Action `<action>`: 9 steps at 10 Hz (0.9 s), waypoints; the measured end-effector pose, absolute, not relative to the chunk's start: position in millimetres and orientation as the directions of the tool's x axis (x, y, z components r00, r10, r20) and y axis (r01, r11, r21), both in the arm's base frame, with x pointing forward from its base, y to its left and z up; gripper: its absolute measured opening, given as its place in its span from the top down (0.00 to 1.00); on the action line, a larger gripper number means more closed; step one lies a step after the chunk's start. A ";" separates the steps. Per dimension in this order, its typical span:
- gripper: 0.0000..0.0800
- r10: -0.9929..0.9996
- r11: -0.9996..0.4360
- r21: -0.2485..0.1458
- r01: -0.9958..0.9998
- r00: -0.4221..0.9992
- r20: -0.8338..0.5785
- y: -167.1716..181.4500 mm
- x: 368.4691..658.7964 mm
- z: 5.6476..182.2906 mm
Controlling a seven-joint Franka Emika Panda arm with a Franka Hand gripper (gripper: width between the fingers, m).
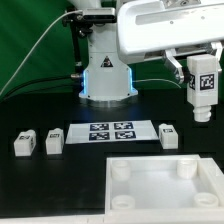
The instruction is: Assemble one leg
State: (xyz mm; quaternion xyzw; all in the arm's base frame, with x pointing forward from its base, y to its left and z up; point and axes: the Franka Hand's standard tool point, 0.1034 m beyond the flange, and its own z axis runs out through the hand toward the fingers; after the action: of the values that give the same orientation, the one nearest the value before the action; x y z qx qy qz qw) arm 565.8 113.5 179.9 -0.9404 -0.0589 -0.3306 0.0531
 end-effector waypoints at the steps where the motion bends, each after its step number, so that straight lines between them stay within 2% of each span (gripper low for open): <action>1: 0.64 0.091 -0.987 -0.050 0.155 0.781 0.617 110.8 568.4 167.8; 3: 0.64 0.103 -0.986 -0.040 0.162 0.778 0.620 107.1 583.7 163.6; 6: 0.64 0.102 -0.986 -0.046 0.161 0.796 0.597 108.0 581.2 139.8; 9: 0.64 0.100 -0.986 -0.051 0.159 0.809 0.580 108.6 582.1 124.9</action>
Offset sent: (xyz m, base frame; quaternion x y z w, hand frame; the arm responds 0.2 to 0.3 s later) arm 0.0227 -0.0040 -0.0126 -0.0048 0.0031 -0.0097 0.9999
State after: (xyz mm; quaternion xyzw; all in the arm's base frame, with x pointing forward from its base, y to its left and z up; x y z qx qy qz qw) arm 582.1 108.6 124.9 -0.9497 -0.0683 -0.3017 0.0485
